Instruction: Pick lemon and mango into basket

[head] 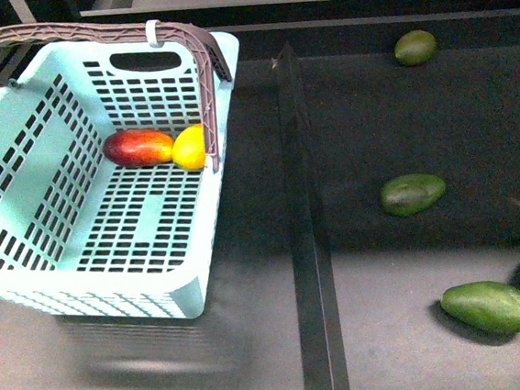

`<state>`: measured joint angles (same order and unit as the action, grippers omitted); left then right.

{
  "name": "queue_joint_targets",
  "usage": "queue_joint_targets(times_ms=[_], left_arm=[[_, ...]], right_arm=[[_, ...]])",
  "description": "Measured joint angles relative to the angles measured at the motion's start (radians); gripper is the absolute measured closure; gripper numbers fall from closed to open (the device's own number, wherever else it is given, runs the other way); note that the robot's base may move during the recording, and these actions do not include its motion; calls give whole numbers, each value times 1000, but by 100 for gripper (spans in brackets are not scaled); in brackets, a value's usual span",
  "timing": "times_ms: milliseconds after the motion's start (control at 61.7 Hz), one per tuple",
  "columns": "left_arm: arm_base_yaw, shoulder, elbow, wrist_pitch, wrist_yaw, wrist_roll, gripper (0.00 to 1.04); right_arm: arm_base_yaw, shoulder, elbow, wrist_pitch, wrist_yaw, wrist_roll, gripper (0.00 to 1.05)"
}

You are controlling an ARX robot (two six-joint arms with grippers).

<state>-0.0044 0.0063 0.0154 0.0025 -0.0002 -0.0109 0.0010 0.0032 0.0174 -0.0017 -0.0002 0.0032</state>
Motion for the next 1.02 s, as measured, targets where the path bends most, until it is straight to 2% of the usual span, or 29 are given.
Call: queue_joint_targets(times_ms=[113, 567, 1021], left_arm=[[0, 0, 0, 0, 0, 0, 99], [0, 0, 0, 0, 0, 0, 7], [0, 0, 0, 0, 0, 2, 7]], right_arm=[[0, 0, 0, 0, 0, 0, 9], [0, 0, 0, 0, 0, 0, 9], [0, 0, 0, 0, 0, 0, 9]])
